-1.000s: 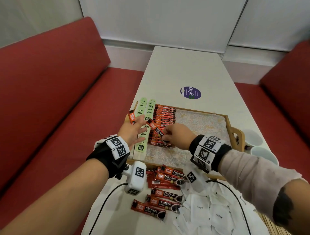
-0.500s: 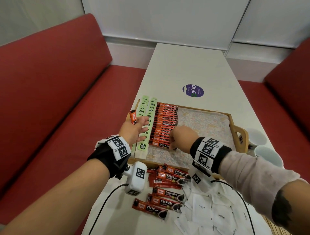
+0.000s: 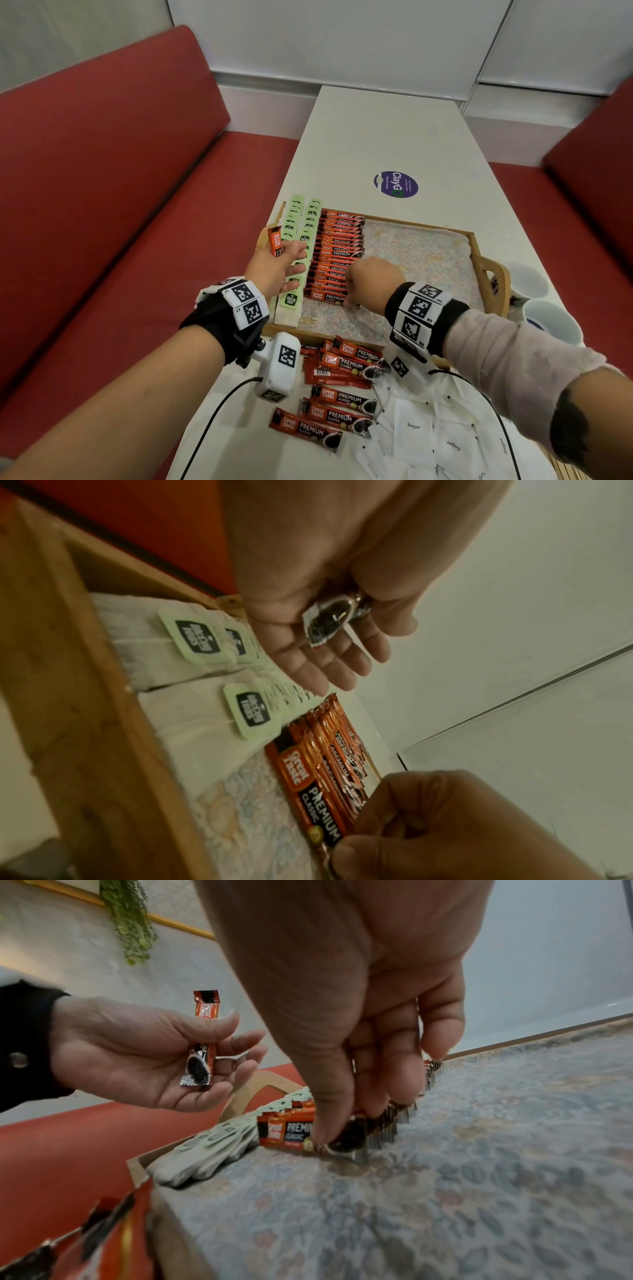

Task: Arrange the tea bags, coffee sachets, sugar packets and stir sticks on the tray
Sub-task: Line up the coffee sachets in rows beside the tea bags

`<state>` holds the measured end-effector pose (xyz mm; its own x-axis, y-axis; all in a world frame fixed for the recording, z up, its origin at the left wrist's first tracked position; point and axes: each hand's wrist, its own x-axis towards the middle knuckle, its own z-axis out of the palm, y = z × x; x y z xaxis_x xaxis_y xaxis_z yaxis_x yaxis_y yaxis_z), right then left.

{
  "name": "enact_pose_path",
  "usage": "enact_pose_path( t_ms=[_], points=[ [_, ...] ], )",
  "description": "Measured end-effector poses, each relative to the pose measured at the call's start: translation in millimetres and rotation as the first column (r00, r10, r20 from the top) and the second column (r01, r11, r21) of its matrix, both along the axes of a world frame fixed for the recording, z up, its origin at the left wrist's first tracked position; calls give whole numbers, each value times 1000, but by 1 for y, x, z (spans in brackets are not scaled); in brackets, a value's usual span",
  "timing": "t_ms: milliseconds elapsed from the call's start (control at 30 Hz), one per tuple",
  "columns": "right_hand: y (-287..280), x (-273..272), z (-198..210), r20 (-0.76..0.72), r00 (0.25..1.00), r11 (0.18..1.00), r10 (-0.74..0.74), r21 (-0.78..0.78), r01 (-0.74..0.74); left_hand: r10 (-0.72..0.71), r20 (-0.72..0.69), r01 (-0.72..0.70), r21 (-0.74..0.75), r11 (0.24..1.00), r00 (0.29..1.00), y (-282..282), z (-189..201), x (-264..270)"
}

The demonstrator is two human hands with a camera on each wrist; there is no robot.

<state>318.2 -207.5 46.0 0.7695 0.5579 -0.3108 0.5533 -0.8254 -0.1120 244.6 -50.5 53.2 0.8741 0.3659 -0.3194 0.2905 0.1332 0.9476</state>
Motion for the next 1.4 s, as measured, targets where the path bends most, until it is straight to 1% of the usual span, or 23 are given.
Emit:
enact_pose_path(
  t_ms=[333,467,533,600,700,800,933,1033,1100,1167,1267,1333,1400],
  points=[
    [-1,-3,2,55,998,999,35,4,-36,-32,-26,32,-5,999,999,1,-4,1],
    [0,-4,7,90,995,996,49,64,-55,-100,-59,96,-68,993,993,0,0,3],
    [0,-5,12,103,994,991,45,118,-57,-82,-79,71,-134,988,994,-2,3,3],
    [3,-7,15,93,995,981,42,185,-59,-64,-78,51,-151,987,995,-5,4,3],
    [6,-13,19,70,996,955,55,286,-73,-76,-60,71,-70,995,995,-10,5,3],
    [8,-22,24,11,995,905,95,415,-91,-145,-14,145,44,988,989,-15,4,2],
    [9,-25,26,-91,987,832,134,552,-63,-191,95,186,60,981,977,-25,4,-1],
    [7,-23,27,-174,979,802,104,597,21,-213,172,199,98,975,962,-31,2,0],
    [5,-22,27,-195,977,803,84,594,50,-249,181,231,116,966,951,-32,2,0],
    [1,-19,28,-181,982,827,50,559,61,-272,170,246,160,956,947,-31,5,0],
    [-6,-15,27,-158,987,869,5,490,74,-213,125,153,372,915,969,-20,0,5],
    [-12,-13,26,-136,991,896,-16,437,75,-159,110,99,422,901,981,-12,-5,5],
    [-17,-12,23,-134,990,912,-35,401,87,-153,93,93,465,880,984,-7,-9,3]
  ],
)
